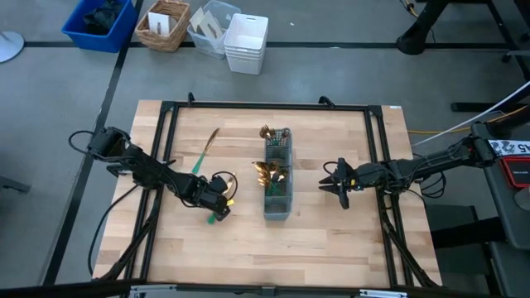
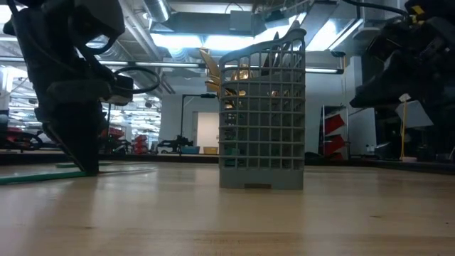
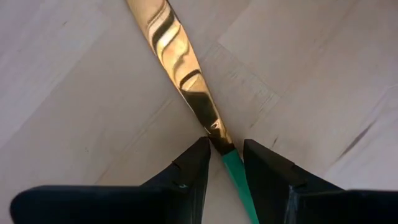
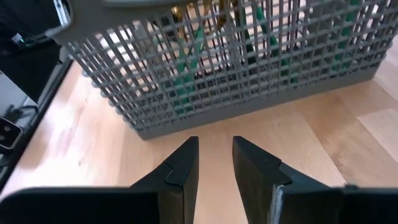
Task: Sort silverware
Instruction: Put the green knife into the utensil rack
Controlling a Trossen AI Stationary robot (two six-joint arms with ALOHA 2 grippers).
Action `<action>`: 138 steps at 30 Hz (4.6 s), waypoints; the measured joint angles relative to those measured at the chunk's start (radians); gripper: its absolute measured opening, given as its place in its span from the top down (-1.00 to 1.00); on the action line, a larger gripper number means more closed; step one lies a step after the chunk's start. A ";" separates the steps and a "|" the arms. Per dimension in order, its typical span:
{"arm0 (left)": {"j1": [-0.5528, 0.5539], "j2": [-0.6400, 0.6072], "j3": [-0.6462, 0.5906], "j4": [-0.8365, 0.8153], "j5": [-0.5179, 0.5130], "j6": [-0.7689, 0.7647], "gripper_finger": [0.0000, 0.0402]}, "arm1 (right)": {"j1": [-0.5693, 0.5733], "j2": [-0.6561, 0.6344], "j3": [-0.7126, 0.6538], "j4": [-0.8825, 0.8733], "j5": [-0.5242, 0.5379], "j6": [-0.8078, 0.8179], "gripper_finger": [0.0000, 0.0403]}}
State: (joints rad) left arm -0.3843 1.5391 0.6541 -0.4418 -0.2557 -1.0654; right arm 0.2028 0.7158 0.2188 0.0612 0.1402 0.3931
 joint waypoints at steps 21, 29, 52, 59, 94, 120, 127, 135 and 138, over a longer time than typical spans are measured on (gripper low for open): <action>-0.038 0.008 0.035 -0.006 0.136 0.201 0.87 | 0.000 0.003 0.000 0.091 -0.003 0.004 0.51; -0.094 0.011 0.032 0.121 0.178 0.178 0.84 | 0.000 0.071 0.001 0.230 -0.109 0.025 0.51; -0.192 0.088 0.034 0.374 0.154 0.177 0.82 | 0.001 0.570 0.073 0.654 -0.307 0.022 0.51; -0.192 0.088 0.034 0.381 0.155 0.179 0.82 | 0.001 0.585 0.118 0.657 -0.402 0.009 0.51; -0.189 0.086 0.036 0.560 0.177 0.192 0.83 | 0.001 0.585 0.136 0.647 -0.422 -0.036 0.51; -0.164 0.086 0.036 0.920 0.175 0.338 0.83 | 0.000 0.456 0.136 0.645 -0.505 -0.088 0.51; -0.122 0.086 0.036 1.058 0.192 0.409 0.84 | 0.000 0.372 0.136 0.643 -0.549 -0.091 0.51; -0.074 0.086 0.037 1.207 0.214 0.471 0.82 | 0.000 0.297 0.136 0.634 -0.584 -0.117 0.51; -0.048 0.086 0.037 1.268 0.237 0.507 0.83 | 0.000 0.278 0.136 0.609 -0.584 -0.139 0.51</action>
State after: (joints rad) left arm -0.4319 1.6249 0.6910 0.8267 -0.0189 -0.5585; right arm 0.2031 0.9939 0.3546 0.6700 -0.4442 0.2544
